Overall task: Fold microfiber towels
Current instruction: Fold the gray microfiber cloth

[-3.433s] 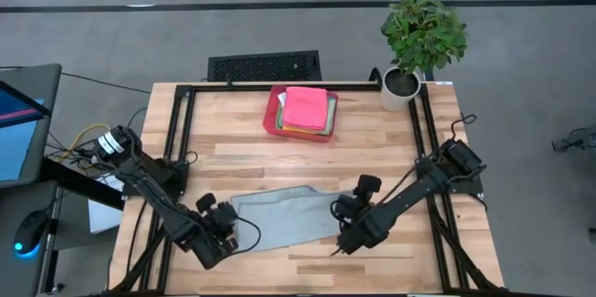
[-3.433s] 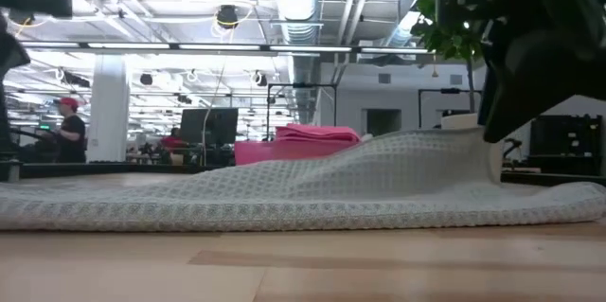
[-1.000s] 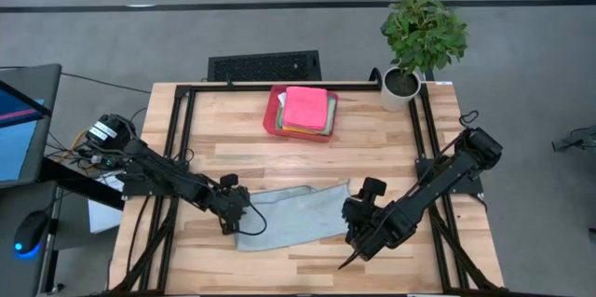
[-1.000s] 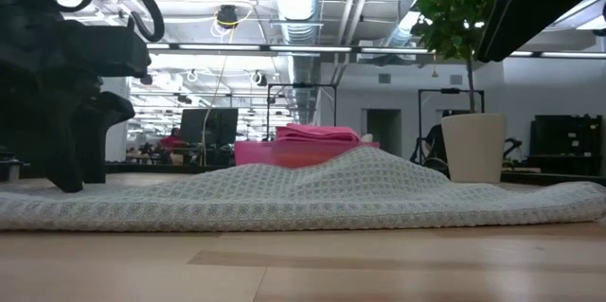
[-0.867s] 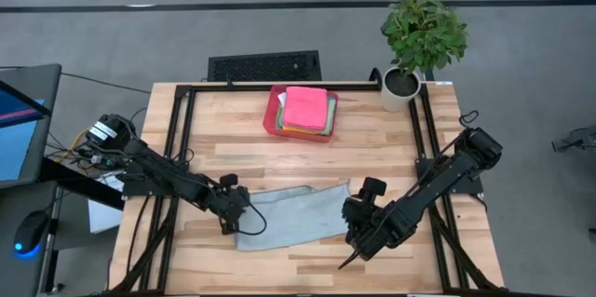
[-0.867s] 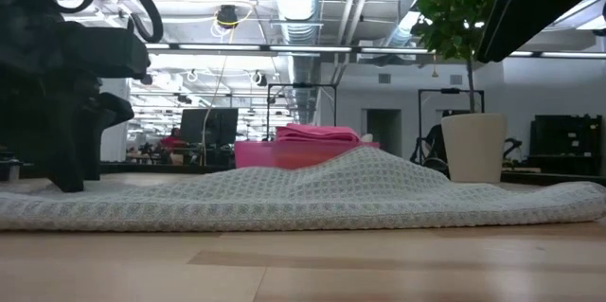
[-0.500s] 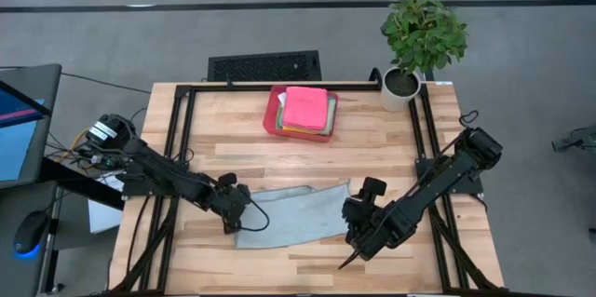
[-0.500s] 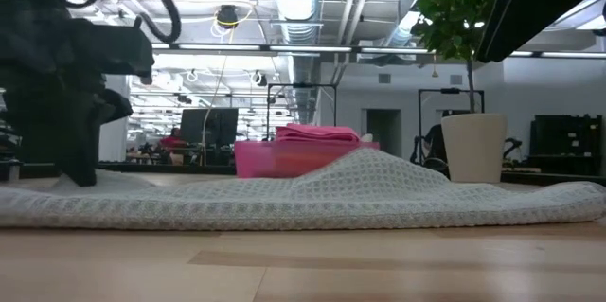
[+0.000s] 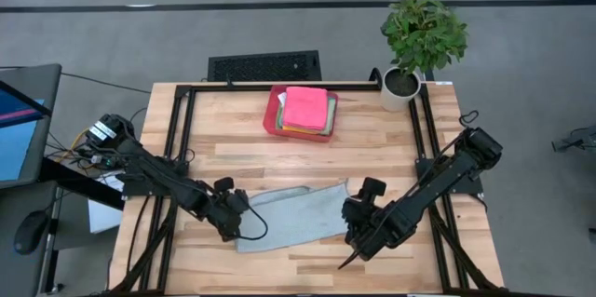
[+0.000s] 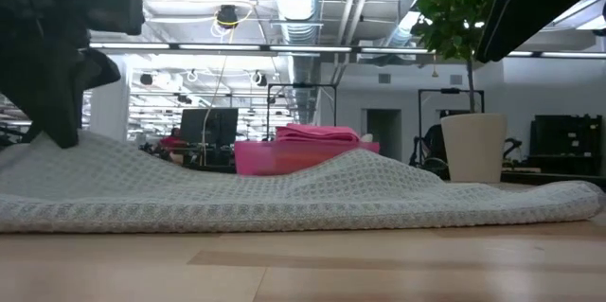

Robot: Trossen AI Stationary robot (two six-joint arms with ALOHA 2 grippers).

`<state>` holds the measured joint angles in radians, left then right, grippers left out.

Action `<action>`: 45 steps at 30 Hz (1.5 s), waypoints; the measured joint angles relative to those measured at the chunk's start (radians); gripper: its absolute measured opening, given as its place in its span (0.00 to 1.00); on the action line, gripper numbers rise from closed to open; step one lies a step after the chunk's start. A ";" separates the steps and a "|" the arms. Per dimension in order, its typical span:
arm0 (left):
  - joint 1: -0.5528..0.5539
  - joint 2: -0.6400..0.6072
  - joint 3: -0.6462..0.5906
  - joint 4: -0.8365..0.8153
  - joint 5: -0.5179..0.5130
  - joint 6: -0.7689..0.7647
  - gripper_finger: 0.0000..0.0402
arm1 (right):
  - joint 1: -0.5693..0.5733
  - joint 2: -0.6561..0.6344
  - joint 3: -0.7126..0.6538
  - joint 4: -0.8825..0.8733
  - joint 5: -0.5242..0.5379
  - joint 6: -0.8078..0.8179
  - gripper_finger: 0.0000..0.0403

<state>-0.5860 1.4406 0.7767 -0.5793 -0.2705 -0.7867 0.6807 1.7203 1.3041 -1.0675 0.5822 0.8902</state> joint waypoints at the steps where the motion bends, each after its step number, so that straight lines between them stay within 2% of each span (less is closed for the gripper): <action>1: -0.003 0.000 -0.004 0.003 -0.014 -0.009 0.02 | 0.000 0.000 0.000 0.005 -0.001 0.000 0.64; 3: -0.004 0.000 -0.021 0.001 -0.039 -0.035 0.04 | 0.000 0.000 0.000 0.007 -0.005 0.000 0.64; 13: -0.022 0.000 -0.085 0.060 -0.014 -0.049 0.05 | 0.022 0.000 0.000 0.007 -0.009 0.001 0.64; 24: -0.023 0.000 -0.088 0.079 0.002 -0.022 0.36 | 0.026 0.000 0.000 0.007 -0.009 0.010 0.64; 27: -0.022 0.000 -0.088 0.076 0.002 -0.022 0.39 | 0.026 0.000 0.000 0.007 -0.009 0.011 0.64; 31: -0.022 0.000 -0.088 0.074 0.007 -0.021 0.32 | 0.026 0.000 0.000 0.007 -0.009 0.010 0.64; 37: -0.021 0.000 -0.088 0.073 -0.027 -0.039 0.04 | 0.026 0.000 0.000 0.007 -0.009 0.011 0.64; 45: -0.040 0.001 -0.024 0.018 -0.032 -0.135 0.01 | 0.026 0.000 0.000 0.007 -0.010 0.011 0.64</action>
<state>-0.6263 1.4414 0.7523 -0.5616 -0.3022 -0.9215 0.7067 1.7203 1.3041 -1.0603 0.5720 0.9016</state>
